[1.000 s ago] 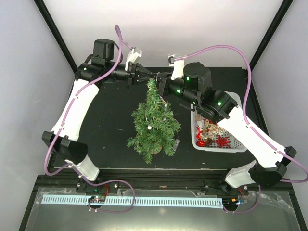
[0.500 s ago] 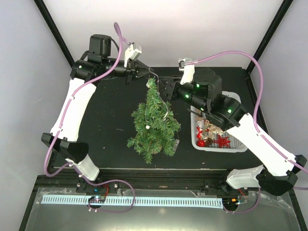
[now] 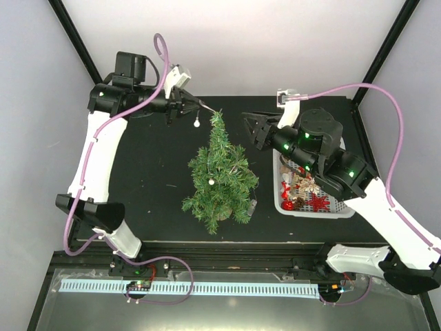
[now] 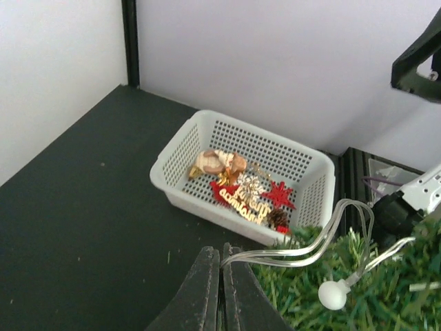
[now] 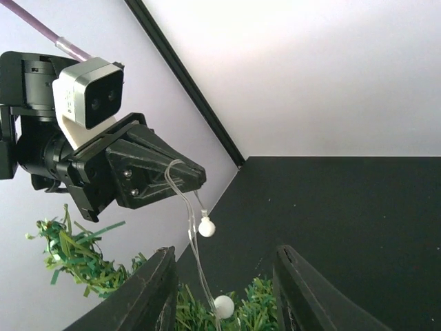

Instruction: Decorate the small christmas tree

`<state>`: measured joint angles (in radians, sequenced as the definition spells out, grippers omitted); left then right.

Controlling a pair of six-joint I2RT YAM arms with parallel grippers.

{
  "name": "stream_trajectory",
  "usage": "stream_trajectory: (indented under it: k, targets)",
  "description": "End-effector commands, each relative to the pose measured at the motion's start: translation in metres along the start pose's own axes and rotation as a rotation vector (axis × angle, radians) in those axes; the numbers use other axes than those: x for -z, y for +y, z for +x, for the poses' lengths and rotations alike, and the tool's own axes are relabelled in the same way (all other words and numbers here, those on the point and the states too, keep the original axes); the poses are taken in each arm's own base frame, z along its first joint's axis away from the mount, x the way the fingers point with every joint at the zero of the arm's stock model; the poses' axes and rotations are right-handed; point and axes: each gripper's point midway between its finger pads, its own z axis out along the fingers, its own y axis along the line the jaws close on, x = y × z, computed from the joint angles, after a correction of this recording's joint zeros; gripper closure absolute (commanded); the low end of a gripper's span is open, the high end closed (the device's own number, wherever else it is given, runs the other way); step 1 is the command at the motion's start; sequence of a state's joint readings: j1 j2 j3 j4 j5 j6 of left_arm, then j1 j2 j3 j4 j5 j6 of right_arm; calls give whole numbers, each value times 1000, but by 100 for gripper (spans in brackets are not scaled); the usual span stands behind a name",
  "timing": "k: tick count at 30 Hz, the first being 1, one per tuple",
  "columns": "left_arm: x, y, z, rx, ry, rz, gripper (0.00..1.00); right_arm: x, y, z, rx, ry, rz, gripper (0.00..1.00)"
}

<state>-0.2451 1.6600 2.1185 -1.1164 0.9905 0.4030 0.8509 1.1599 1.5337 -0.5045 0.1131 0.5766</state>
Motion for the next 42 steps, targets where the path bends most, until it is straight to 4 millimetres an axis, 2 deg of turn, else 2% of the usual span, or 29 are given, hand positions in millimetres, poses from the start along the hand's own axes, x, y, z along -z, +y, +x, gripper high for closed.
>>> stream_trajectory:
  k: [1, 3, 12, 19, 23, 28, 36, 42]
  targets:
    - [24, -12, 12, 0, 32, -19, 98, 9, -8, 0, 7, -15, 30, 60]
    - [34, -18, 15, -1, 29, -27, 98, 11, -10, 2, 7, -12, 34, 60]
    - [51, -44, 65, 20, 88, -38, 98, 17, -18, 14, 6, 13, 47, 60]
    - [47, -55, 115, 53, 156, -32, 98, 21, -23, 22, 3, 28, 53, 60]
    - [49, -68, 129, 42, 163, -25, 98, 22, -24, 25, 5, 42, 57, 60]
    - [45, -73, 152, 53, 184, -19, 98, 23, -26, 30, 5, 56, 59, 60]
    - [38, -87, 169, 95, 179, 49, 98, 25, -29, 34, 3, 65, 66, 60]
    - [29, -85, 173, 95, 174, 43, 98, 24, -29, 35, 2, 68, 67, 60]
